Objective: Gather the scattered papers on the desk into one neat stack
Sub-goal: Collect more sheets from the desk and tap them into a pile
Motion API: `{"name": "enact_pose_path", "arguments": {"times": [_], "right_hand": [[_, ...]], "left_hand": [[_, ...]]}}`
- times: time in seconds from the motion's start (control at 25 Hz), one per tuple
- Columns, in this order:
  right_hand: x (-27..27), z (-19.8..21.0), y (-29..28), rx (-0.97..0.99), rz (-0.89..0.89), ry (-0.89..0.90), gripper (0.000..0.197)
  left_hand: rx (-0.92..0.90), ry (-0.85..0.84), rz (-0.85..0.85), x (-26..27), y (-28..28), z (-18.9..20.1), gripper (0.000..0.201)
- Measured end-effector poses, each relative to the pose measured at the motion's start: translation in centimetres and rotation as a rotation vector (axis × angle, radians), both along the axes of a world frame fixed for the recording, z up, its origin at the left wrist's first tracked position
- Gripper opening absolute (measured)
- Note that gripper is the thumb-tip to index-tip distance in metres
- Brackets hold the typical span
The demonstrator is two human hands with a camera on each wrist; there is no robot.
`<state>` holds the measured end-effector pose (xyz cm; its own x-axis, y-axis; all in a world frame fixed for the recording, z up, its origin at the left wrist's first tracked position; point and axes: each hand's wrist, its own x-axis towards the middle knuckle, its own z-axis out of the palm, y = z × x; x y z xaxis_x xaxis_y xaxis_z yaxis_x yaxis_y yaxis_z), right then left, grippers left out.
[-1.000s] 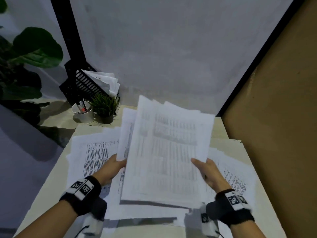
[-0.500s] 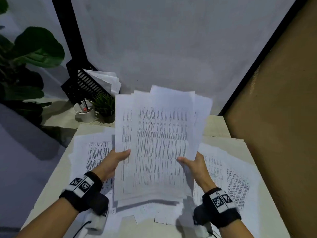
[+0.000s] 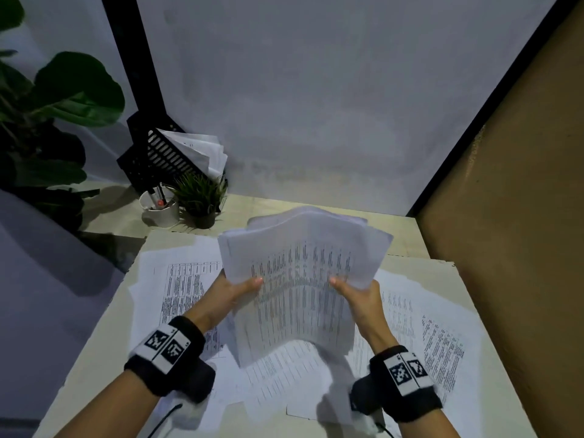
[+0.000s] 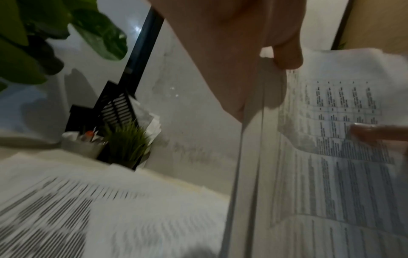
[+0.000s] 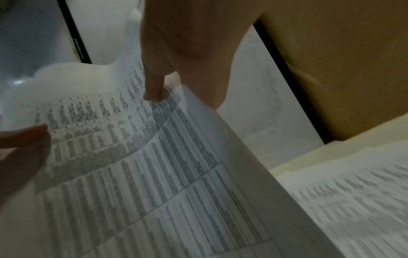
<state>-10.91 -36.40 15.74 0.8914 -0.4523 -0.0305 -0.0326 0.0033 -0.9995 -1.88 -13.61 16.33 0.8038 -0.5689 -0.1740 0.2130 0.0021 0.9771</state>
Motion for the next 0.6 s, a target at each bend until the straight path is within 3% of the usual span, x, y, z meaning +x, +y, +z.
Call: {"name": "enact_pose_path", "arguments": {"times": [0.16, 0.36, 0.48, 0.6], "right_hand": [[-0.2, 2.5, -0.8, 0.043, 0.08, -0.205, 0.039], [0.6, 3.6, -2.6, -0.001, 0.186, -0.121, 0.046], [1.6, 3.4, -2.2, -0.037, 0.185, -0.046, 0.041], [2.2, 4.4, -1.2, -0.035, 0.172, -0.1, 0.034]], "left_hand": [[-0.025, -0.116, -0.022, 0.8, 0.3, 2.8, 0.078], [-0.118, -0.197, -0.139, 1.2, -0.2, 4.0, 0.061], [-0.054, -0.179, -0.089, 1.1, -0.9, 3.7, 0.057], [-0.025, -0.205, 0.064, 1.0, -1.0, 4.4, 0.076]]}}
